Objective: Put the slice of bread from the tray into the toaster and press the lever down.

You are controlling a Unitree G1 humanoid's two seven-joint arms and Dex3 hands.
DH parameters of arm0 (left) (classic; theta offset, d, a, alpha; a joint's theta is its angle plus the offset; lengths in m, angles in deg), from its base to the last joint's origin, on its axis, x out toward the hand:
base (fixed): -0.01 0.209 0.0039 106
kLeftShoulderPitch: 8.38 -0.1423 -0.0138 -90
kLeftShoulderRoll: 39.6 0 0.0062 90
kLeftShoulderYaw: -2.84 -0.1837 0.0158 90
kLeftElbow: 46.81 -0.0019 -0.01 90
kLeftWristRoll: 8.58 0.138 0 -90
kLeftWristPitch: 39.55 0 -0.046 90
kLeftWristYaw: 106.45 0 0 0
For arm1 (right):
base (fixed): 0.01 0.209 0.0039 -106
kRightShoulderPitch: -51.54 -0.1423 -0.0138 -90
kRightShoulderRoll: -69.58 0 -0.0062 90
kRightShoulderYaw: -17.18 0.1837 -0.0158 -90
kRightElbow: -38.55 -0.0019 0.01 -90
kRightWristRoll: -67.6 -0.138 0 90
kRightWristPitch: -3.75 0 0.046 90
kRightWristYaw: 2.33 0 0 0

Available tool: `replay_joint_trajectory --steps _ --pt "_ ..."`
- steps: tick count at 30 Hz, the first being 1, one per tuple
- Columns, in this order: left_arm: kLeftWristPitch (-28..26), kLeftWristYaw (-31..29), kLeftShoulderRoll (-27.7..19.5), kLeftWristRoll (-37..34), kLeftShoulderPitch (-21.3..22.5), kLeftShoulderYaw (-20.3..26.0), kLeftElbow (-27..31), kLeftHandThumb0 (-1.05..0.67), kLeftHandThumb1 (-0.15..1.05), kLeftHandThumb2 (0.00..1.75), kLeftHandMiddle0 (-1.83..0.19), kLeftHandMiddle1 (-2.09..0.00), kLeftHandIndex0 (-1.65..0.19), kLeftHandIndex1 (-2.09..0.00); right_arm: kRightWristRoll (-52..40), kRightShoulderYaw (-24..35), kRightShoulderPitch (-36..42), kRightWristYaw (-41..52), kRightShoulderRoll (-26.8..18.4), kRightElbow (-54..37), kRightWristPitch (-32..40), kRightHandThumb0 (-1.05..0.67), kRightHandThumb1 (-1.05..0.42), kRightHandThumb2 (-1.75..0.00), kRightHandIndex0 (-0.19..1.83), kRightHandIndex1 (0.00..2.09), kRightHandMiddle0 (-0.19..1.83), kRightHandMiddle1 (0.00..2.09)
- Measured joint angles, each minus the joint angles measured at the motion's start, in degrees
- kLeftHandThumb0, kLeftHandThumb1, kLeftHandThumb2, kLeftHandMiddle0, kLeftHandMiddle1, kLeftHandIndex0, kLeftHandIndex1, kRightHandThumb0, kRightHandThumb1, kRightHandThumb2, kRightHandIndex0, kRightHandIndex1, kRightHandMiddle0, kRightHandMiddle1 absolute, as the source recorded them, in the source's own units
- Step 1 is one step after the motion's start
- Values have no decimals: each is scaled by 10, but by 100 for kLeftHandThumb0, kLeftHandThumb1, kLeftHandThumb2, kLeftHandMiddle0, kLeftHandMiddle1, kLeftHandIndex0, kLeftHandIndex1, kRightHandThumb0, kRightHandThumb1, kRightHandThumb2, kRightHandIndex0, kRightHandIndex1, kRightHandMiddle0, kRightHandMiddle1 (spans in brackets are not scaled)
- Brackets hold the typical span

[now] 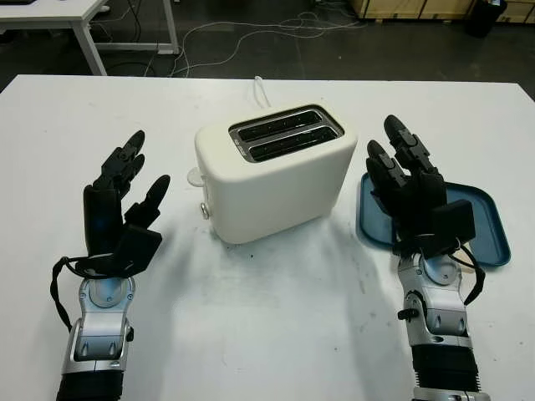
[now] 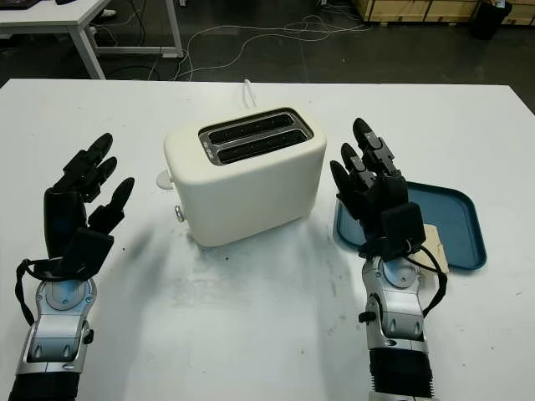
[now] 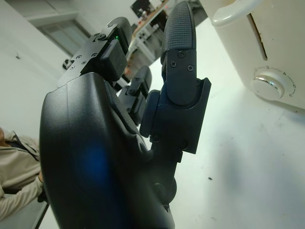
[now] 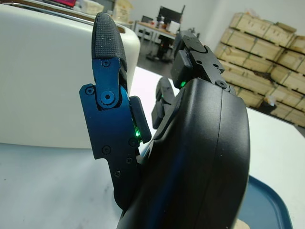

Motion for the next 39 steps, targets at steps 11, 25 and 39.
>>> replay_joint_trajectory --steps 11,25,39 --pt "0 -1 0 0 0 0 0 -66 92 34 -59 0 -50 0 -1 0 3 6 -2 -2 0 -67 -92 -25 28 0 29 0" --pt "1 -3 -1 0 3 1 -1 -68 92 35 -60 0 -51 0 177 39 179 17 -155 -144 -103 -63 -88 -1 38 2 36 1" --pt "1 -12 -5 -1 10 7 -1 -67 92 35 -60 -2 -50 0 532 30 265 20 -280 -246 -92 -73 -83 0 2 0 7 0"
